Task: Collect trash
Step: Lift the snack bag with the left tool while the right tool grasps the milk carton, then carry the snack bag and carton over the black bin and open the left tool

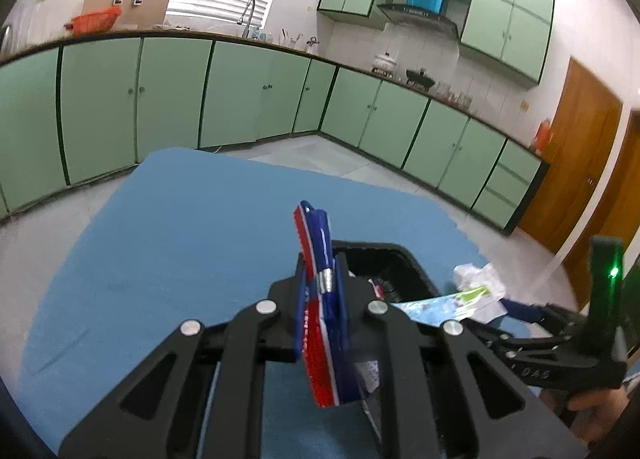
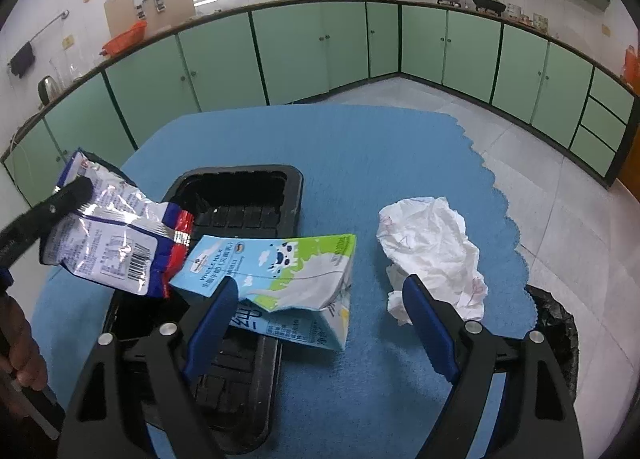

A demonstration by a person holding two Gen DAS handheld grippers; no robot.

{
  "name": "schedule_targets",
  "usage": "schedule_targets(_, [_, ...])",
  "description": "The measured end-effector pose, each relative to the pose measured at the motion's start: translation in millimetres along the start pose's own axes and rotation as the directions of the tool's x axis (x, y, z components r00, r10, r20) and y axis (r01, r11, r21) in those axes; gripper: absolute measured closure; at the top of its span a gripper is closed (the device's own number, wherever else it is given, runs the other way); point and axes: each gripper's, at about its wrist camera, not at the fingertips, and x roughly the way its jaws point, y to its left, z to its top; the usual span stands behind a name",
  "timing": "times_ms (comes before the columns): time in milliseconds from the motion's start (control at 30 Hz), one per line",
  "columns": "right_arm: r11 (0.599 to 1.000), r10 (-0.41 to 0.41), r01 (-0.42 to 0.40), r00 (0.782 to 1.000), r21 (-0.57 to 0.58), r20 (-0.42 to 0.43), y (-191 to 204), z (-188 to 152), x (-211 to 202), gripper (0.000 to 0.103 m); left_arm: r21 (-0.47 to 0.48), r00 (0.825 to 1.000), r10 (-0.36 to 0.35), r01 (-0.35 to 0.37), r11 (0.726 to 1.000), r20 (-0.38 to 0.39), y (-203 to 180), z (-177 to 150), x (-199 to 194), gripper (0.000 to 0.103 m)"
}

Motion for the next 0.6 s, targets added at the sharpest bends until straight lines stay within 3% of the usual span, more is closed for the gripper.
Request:
schedule_targets(100, [1.0, 0.019, -0.019, 1.0, 0.018, -0.014, -3.7, 0.2, 0.6, 0.022, 0.023, 1.0, 0.015, -0.015, 1.0, -0.009, -5.5, 1.5, 3.1, 0.091])
schedule_targets(167, [0.998, 0.061, -0.06, 0.998, 0.029, -0.019, -5.4, 0.3, -0.2, 0.045, 0.028, 1.0, 0.025, -0.024, 0.999, -0.013, -6.7, 1.9, 3.9, 0.091])
schedule_targets(300, [0.995, 0.093, -0.093, 0.996, 0.038, 0.004, -6.6, 2.6, -8.9, 0.057, 0.048, 0.999, 0.035, -0.034, 0.998, -0.009, -9.9, 3.4, 2.5, 0.091])
schedule_targets(367, [0.993, 0.104, -0.106, 0.994, 0.051, 0.032, -9.3, 5.6, -18.1, 0.07, 0.057, 0.999, 0.036, -0.036, 0.998, -0.006, -12.6, 3.6, 2.2, 0.091])
schedule_targets(600, [0.994, 0.11, -0.112, 0.989, 0.019, 0.103, -10.1, 9.2, -44.7, 0.072, 0.073, 1.0, 0.021, -0.022, 0.997, 0.006, -27.1, 3.3, -5.2, 0.091])
